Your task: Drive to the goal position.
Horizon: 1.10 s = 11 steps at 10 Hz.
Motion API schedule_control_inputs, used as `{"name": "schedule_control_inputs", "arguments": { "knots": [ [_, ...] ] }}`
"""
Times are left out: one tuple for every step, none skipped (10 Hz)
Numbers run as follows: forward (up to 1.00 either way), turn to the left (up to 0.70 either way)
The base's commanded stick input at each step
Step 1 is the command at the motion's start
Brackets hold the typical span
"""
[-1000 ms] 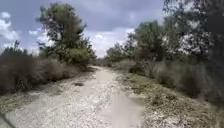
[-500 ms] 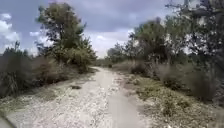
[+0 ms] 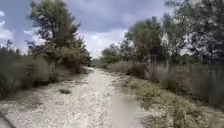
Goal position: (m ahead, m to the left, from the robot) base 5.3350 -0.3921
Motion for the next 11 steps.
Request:
{"name": "schedule_control_inputs", "arguments": {
  "knots": [
    [0.5,0.01],
    [0.5,0.01],
    [0.5,0.01],
    [0.5,0.01],
    [0.5,0.01],
    [0.5,0.01],
    [0.5,0.01],
    [0.5,0.46],
    [0.5,0.51],
    [0.5,0.21],
    [0.5,0.01]
  ]
}}
